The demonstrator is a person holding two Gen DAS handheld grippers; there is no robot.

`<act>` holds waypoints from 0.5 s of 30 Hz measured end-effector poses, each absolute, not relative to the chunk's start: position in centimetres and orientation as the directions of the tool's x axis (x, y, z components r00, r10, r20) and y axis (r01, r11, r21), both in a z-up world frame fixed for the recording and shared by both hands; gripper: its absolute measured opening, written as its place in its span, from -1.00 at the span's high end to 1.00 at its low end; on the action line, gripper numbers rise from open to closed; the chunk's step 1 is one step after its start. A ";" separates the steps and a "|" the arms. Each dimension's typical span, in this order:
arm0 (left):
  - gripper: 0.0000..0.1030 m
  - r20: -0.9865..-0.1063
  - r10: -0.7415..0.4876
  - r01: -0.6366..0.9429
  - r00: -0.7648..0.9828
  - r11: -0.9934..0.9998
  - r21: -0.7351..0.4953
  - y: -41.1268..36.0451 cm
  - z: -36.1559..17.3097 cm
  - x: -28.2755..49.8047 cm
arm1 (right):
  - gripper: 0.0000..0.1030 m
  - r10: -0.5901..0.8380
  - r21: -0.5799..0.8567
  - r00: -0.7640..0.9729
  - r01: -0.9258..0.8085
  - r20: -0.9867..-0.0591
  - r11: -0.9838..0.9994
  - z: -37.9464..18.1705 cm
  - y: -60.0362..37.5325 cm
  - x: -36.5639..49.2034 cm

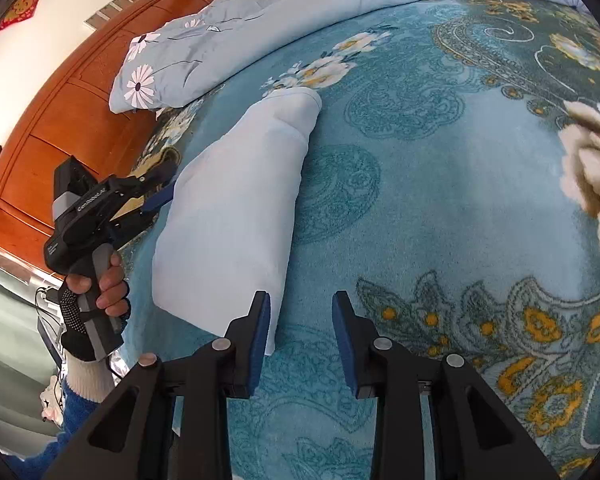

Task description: Fold clothes

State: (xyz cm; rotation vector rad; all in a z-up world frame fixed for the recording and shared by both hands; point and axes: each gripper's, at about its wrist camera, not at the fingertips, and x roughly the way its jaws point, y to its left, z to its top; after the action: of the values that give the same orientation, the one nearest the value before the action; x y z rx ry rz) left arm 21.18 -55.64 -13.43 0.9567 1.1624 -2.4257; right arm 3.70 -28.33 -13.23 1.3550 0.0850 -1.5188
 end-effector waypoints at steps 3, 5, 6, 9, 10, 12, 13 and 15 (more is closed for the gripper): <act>0.83 -0.682 0.016 0.528 -0.731 -0.620 -0.581 -55.7 -13.8 21.4 | 0.35 -0.642 0.581 0.222 0.695 -0.734 -0.424 -13.5 -28.3 3.8; 0.85 -0.661 -0.005 0.533 -0.751 -0.596 -0.601 -56.1 -13.4 22.4 | 0.35 -0.647 0.597 0.242 0.691 -0.723 -0.408 -13.8 -28.2 4.1; 0.85 -0.650 -0.016 0.535 -0.760 -0.584 -0.611 -56.4 -13.3 23.0 | 0.35 -0.649 0.603 0.252 0.691 -0.718 -0.399 -14.0 -28.2 4.4; 0.85 -0.660 -0.035 0.554 -0.751 -0.577 -0.600 -56.8 -13.4 23.6 | 0.35 -0.662 0.626 0.279 0.687 -0.696 -0.369 -14.5 -28.0 5.0; 0.85 -0.656 -0.021 0.547 -0.754 -0.573 -0.610 -56.9 -13.6 23.6 | 0.34 -0.671 0.638 0.285 0.679 -0.684 -0.363 -14.7 -27.9 5.1; 0.77 -0.648 0.007 0.532 -0.761 -0.565 -0.631 -57.1 -14.0 23.7 | 0.33 -0.689 0.663 0.296 0.660 -0.661 -0.352 -15.0 -27.8 5.3; 0.69 -0.642 0.015 0.525 -0.767 -0.559 -0.641 -57.3 -14.0 23.9 | 0.32 -0.698 0.675 0.302 0.651 -0.650 -0.347 -15.2 -27.7 5.4; 0.33 -0.644 -0.002 0.536 -0.765 -0.557 -0.635 -57.6 -13.6 24.3 | 0.31 -0.729 0.715 0.314 0.617 -0.608 -0.329 -15.3 -27.3 5.4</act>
State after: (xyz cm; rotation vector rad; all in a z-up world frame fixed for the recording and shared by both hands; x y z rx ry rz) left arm 24.27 -57.59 -13.65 0.8613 1.2607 -2.3659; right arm 5.37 -27.28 -15.33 1.3330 -0.1155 -1.3654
